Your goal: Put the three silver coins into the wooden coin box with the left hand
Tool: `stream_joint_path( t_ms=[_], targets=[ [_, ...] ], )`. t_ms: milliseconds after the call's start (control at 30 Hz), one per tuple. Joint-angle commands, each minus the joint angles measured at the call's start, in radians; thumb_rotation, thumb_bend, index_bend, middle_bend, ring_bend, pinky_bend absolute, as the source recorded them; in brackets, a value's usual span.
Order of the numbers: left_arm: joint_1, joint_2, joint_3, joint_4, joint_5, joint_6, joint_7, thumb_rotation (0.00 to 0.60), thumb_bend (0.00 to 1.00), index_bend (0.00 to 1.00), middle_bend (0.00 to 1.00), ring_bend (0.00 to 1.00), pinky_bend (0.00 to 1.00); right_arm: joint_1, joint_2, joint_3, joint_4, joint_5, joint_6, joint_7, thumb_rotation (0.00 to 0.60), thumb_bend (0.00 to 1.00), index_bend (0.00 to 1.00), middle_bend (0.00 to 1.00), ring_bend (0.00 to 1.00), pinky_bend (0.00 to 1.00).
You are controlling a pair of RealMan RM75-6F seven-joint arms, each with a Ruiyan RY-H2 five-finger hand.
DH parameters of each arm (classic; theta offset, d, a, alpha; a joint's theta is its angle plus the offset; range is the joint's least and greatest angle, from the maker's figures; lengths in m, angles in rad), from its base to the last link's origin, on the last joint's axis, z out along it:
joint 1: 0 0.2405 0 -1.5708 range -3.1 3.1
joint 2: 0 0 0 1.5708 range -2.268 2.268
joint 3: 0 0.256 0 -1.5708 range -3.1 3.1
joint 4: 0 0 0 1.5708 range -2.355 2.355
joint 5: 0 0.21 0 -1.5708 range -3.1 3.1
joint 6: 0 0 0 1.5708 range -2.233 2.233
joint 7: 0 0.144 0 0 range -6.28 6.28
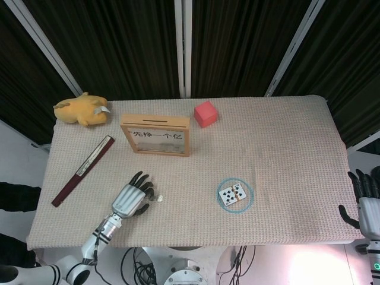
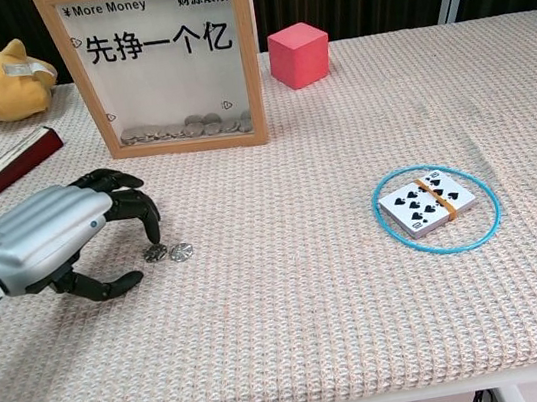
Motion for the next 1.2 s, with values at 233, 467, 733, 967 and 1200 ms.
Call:
stream_joint_path(
  t_ms=[233, 467, 733, 967, 1200],
  targets=[
    [-0.004, -0.004, -0.005, 0.002, -0.010, -0.019, -0.004, 0.600, 0.26, 0.41, 0.24, 0.06, 0.03, 0.000, 0.000, 0.000, 0.001, 0.001, -0.002, 0.001, 0.600, 0.29, 0.00, 0.00, 0.00, 0.00],
    [-0.006, 0.001, -0.006, -0.008, -0.018, -0.031, 0.000, 0.600, 0.26, 0.41, 0.24, 0.06, 0.03, 0.003, -0.002, 0.000, 0.002, 0.001, -0.007, 0.001, 0.600, 0.29, 0.00, 0.00, 0.00, 0.00],
    [-0.008, 0.005, -0.005, -0.009, -0.018, -0.039, 0.000, 0.600, 0.25, 0.40, 0.24, 0.06, 0.03, 0.000, 0.000, -0.001, 0.006, 0.002, -0.005, 0.006, 0.600, 0.29, 0.00, 0.00, 0.00, 0.00],
    [-0.012, 0.004, -0.004, -0.007, -0.021, -0.052, 0.003, 0.600, 0.25, 0.40, 0.24, 0.05, 0.02, -0.004, -0.002, -0.003, 0.015, 0.008, -0.008, 0.014, 0.600, 0.29, 0.00, 0.00, 0.00, 0.00],
    [-0.018, -0.001, -0.007, 0.002, -0.021, -0.059, -0.004, 0.600, 0.25, 0.42, 0.24, 0.04, 0.02, -0.004, 0.000, 0.001, 0.019, 0.011, -0.007, 0.022, 0.600, 0.29, 0.00, 0.00, 0.00, 0.00]
  ],
)
